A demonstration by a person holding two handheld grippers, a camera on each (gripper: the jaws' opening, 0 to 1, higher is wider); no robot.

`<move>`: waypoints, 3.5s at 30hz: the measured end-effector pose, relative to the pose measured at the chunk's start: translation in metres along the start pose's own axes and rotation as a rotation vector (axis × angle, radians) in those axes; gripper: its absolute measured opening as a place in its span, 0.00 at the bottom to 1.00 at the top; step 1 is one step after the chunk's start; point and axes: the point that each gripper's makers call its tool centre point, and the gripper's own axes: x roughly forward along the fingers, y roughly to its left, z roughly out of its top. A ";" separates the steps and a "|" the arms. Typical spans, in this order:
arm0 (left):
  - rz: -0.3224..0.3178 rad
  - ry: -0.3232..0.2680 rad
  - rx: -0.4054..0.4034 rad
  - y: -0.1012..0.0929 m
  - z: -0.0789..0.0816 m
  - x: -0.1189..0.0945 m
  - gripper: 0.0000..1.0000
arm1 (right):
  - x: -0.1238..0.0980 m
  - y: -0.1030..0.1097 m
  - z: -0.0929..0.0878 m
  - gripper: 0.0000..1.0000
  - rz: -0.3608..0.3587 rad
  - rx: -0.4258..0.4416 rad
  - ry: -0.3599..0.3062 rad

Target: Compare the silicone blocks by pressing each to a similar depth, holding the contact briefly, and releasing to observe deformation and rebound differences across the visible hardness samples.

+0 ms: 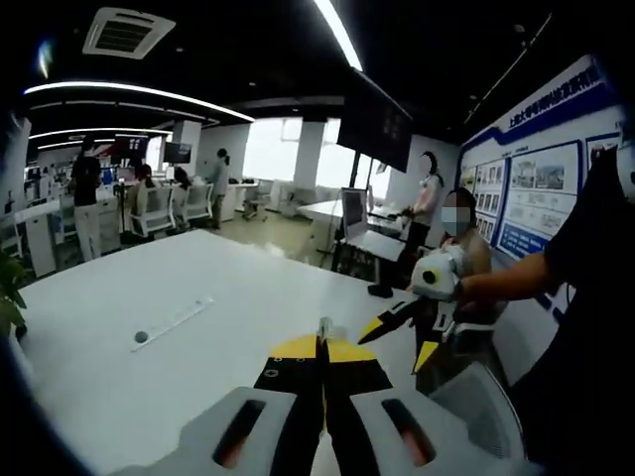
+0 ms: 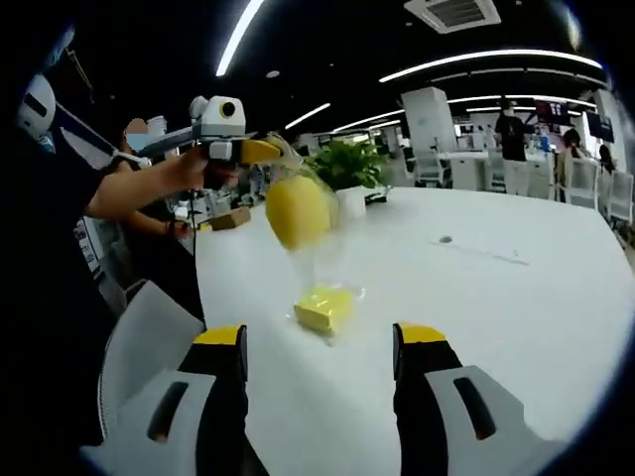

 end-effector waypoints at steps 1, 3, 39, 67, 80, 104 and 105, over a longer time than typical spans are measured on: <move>-0.005 0.000 -0.002 -0.002 0.000 0.001 0.00 | 0.003 -0.001 0.003 0.54 0.005 0.000 -0.004; -0.016 -0.001 -0.004 -0.006 0.000 0.005 0.00 | 0.011 -0.002 0.010 0.54 0.023 -0.020 0.000; -0.091 -0.049 -0.053 -0.021 0.012 0.005 0.00 | 0.082 0.034 0.066 0.22 0.263 -0.045 -0.060; -0.121 -0.012 -0.016 -0.020 -0.001 0.001 0.00 | 0.084 0.037 0.054 0.03 0.252 -0.109 0.075; -0.112 -0.011 -0.007 -0.020 -0.001 0.002 0.00 | 0.082 0.032 0.053 0.05 0.235 -0.121 0.077; -0.115 -0.033 -0.009 -0.027 0.007 0.003 0.00 | 0.075 0.036 0.056 0.12 0.249 -0.044 0.054; -0.119 -0.036 -0.014 -0.028 0.008 0.004 0.00 | 0.075 0.036 0.058 0.13 0.247 -0.060 0.035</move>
